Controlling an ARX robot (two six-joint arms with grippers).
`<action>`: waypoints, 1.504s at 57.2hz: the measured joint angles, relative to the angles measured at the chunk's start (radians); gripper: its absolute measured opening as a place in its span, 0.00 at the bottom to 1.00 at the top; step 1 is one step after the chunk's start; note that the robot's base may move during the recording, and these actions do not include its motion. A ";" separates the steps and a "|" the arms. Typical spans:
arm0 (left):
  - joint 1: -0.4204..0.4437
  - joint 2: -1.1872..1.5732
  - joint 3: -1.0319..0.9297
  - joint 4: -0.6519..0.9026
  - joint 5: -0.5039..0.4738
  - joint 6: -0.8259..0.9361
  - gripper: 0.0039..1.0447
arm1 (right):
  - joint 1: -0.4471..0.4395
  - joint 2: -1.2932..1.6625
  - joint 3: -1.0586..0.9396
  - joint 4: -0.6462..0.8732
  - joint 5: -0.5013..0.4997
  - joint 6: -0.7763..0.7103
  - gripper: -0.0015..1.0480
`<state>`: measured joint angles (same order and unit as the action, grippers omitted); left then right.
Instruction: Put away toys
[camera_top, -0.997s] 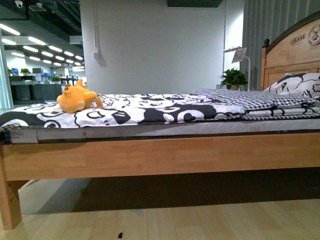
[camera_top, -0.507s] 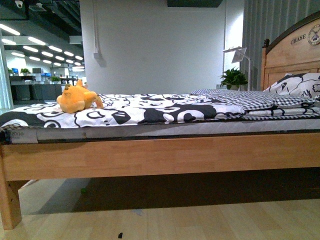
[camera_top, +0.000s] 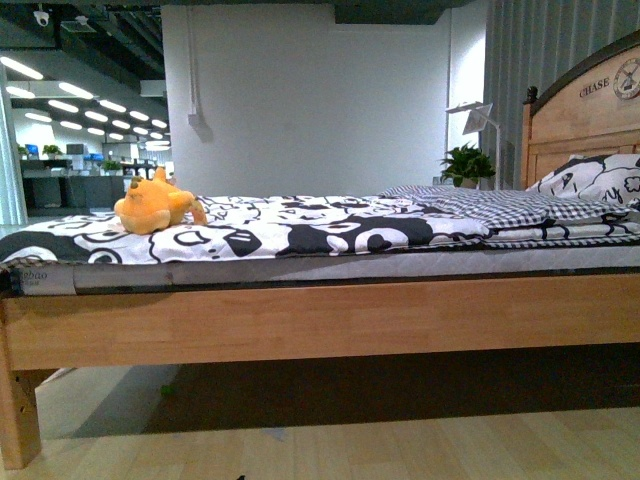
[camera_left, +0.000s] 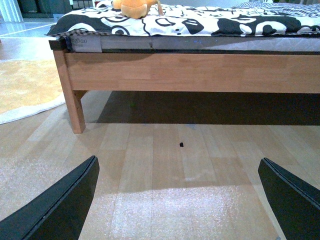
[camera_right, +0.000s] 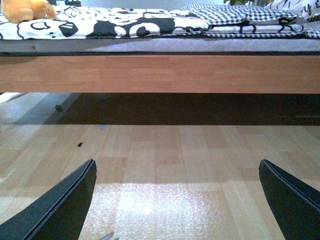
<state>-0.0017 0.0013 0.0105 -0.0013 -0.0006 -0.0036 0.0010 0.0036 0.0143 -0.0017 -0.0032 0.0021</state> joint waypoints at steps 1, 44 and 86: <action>0.000 0.000 0.000 0.000 0.000 0.000 0.94 | 0.000 0.000 0.000 0.000 0.000 0.000 0.94; 0.000 0.000 0.000 0.000 0.000 0.000 0.94 | 0.000 0.000 0.000 0.000 0.000 0.000 0.94; 0.000 0.000 0.000 0.000 0.000 0.000 0.94 | 0.000 0.000 0.000 0.000 0.000 0.000 0.94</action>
<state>-0.0017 0.0017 0.0105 -0.0013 -0.0006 -0.0036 0.0010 0.0036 0.0143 -0.0017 -0.0029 0.0021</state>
